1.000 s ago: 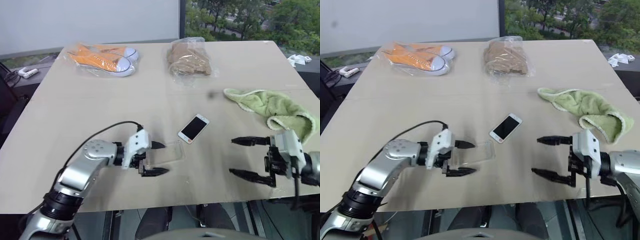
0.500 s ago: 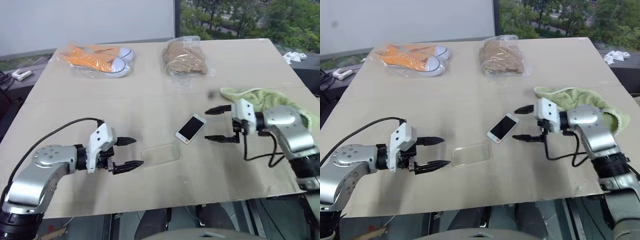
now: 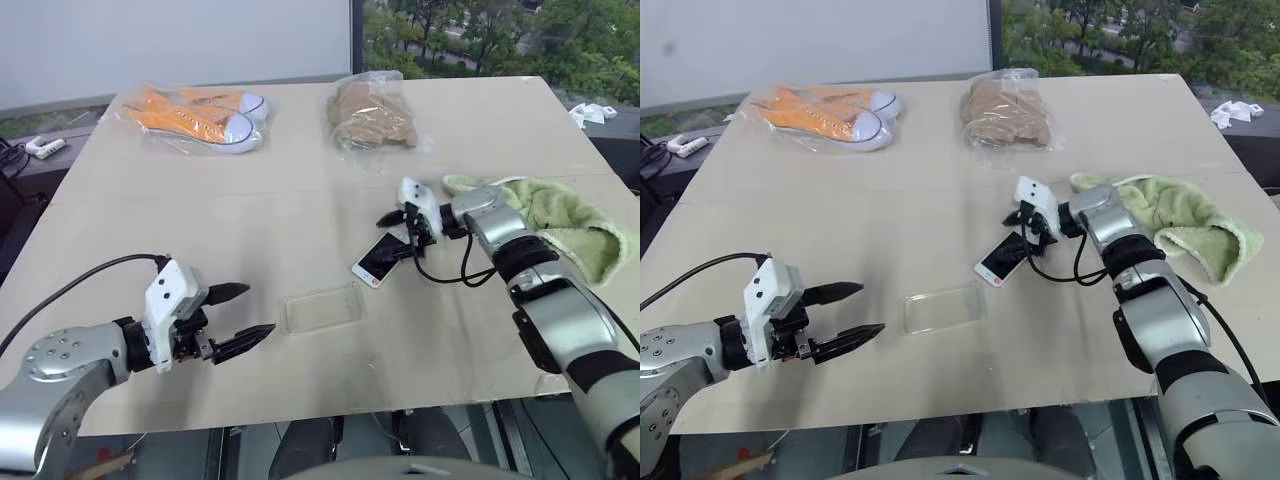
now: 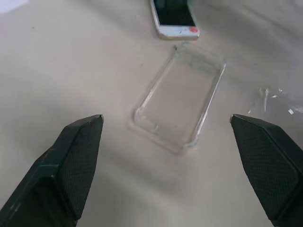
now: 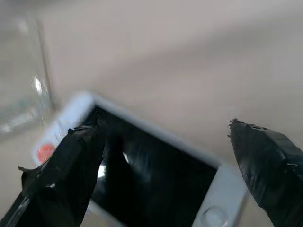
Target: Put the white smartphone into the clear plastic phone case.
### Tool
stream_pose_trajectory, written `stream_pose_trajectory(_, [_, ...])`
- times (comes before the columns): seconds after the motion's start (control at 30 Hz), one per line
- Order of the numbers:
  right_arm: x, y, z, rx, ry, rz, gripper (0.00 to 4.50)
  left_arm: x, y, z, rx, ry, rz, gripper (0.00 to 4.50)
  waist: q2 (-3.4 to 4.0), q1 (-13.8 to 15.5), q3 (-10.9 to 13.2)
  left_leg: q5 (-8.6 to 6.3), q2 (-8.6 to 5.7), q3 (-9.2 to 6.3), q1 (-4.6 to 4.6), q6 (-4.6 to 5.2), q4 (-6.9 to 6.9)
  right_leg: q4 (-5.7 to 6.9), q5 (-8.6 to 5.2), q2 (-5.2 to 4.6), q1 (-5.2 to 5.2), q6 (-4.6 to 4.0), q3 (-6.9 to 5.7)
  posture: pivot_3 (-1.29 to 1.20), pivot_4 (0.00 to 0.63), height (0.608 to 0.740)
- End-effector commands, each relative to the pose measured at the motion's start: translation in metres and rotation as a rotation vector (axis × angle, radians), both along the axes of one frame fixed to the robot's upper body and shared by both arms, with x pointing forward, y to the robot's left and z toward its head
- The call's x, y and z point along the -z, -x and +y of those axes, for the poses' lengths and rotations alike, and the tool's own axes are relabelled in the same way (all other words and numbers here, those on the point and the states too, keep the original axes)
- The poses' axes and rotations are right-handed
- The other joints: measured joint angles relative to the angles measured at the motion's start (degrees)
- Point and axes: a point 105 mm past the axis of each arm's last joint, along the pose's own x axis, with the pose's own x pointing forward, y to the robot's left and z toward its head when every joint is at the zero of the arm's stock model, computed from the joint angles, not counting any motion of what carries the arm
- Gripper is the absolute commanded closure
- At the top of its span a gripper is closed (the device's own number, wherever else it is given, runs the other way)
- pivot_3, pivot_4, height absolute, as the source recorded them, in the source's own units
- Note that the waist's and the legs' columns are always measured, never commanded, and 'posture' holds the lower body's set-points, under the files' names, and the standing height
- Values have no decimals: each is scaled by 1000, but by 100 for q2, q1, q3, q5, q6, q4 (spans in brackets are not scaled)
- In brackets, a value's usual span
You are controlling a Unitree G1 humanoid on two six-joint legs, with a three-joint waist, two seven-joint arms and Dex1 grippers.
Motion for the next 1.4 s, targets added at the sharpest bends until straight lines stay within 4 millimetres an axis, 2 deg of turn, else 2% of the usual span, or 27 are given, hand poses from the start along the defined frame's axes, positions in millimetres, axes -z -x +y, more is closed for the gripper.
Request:
stream_pose_trajectory(0.03, [11, -6, -10, 97, 70, 59, 0, -12, 2, 1, 11, -12, -37, 86, 0, -38, -1, 1, 0, -1, 3, -2, -1, 1, 0, 0, 0, 0, -2, 0, 150, 740])
stream_pose_trajectory(0.2, [18, 2, -28, 55, 163, 141, 0, -12, 5, -1, 51, -10, -10, 86, 4, -25, -4, 2, -6, -7, 8, -4, 0, 4, 1, -6, 9, -2, -10, 0, 150, 740])
stream_pose_trajectory(0.4, [13, 18, -42, -72, 160, 190, 0, -7, 11, -7, 124, 4, 53, 86, 5, 77, -4, 2, -13, -26, 0, -4, 1, -1, 1, -11, 8, -2, -29, 0, 150, 740])
stream_pose_trajectory(0.57, [10, 24, -48, -111, 133, 179, 0, -6, 14, -14, 196, 18, 82, 86, 10, 46, -1, 2, -13, -28, -3, -4, -9, -15, 1, -13, 8, -2, -31, 0, 150, 740])
stream_pose_trajectory(0.83, [11, 35, -67, -207, 192, -12, 0, -3, 8, -12, 248, -4, 90, 86, 15, 63, 2, 2, -15, -30, -6, -4, -8, -19, 1, -14, 8, -2, -34, 0, 150, 740])
stream_pose_trajectory(1.0, [18, 43, -65, -273, 227, -164, 0, -3, 7, -10, 271, -1, 79, 86, 15, 46, 2, 2, -12, -31, -6, -4, -10, -19, 1, -12, 8, -2, -35, 0, 150, 740])
stream_pose_trajectory(1.27, [22, 36, -57, -177, 186, -178, 0, -23, -9, -18, 322, -14, -35, 86, 7, 9, -3, 3, -4, -22, 5, -5, -8, -13, 1, -5, 13, -2, -26, 0, 150, 740])
stream_pose_trajectory(1.37, [24, 36, -57, -164, 183, -162, 842, -26, -15, -23, 330, -20, -55, 0, 4, -40, -4, 5, -1, -20, 10, -8, -8, -6, 2, -2, 13, -4, -22, 0, 150, 740])
stream_pose_trajectory(1.4, [25, 36, -59, -157, 189, -160, 1260, -26, -16, -24, 328, -29, -59, 0, 4, -61, -4, 5, -1, -20, 10, -8, -8, -6, 2, -2, 13, -4, -22, 0, 150, 740])
